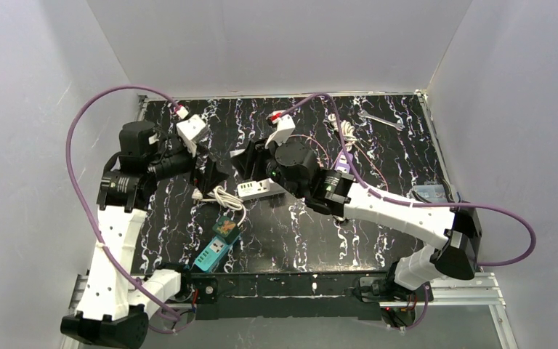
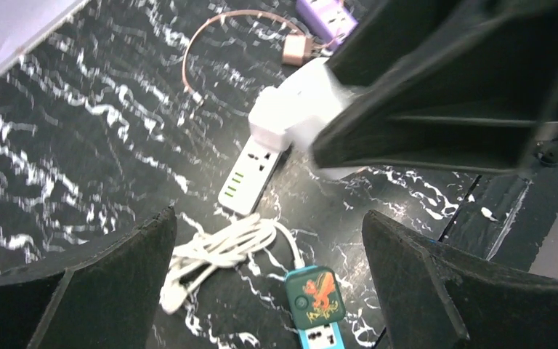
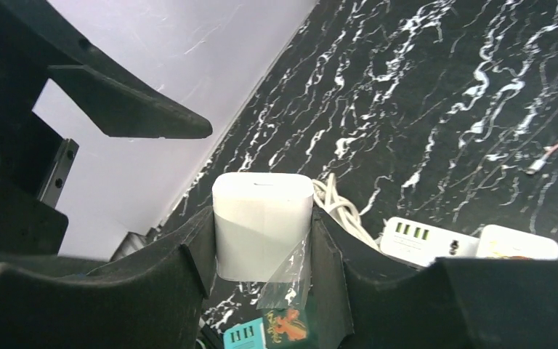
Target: Insert the plug
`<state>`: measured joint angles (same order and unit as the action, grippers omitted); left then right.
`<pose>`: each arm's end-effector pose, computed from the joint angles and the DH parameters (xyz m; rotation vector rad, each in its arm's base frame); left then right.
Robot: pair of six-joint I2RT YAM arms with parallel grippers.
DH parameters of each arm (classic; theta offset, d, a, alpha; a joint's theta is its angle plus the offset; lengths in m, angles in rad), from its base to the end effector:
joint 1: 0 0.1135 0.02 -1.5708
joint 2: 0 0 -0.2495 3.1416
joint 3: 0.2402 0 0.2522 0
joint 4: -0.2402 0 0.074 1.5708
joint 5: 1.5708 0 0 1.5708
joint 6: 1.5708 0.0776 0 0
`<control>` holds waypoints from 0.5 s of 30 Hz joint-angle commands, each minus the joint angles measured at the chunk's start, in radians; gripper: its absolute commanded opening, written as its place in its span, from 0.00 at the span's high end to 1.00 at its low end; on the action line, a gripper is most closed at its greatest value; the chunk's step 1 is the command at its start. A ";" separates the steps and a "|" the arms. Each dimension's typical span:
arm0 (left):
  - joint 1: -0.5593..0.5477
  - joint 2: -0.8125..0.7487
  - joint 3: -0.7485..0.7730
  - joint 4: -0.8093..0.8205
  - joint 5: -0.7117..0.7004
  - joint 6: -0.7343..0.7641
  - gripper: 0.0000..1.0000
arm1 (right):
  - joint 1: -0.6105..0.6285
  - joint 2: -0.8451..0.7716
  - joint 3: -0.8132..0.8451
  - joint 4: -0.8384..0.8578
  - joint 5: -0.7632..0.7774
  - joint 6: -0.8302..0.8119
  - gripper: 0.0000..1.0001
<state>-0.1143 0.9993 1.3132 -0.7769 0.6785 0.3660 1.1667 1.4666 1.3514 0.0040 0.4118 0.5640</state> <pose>0.2128 -0.0735 0.3960 0.8622 1.7620 -0.5222 0.1813 0.3450 0.3770 -0.2054 1.7529 0.9466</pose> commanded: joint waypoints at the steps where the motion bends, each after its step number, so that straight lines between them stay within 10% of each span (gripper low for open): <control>1: 0.001 -0.070 -0.072 0.158 0.201 0.044 0.02 | -0.001 -0.008 -0.050 0.201 -0.034 0.101 0.66; 15: -0.024 -0.131 -0.154 0.282 0.219 0.065 0.02 | -0.001 -0.015 -0.146 0.451 -0.065 0.189 0.68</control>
<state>-0.1337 0.8925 1.1854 -0.5465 0.8791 0.4412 1.1664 1.4685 1.2278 0.2886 0.3595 0.7082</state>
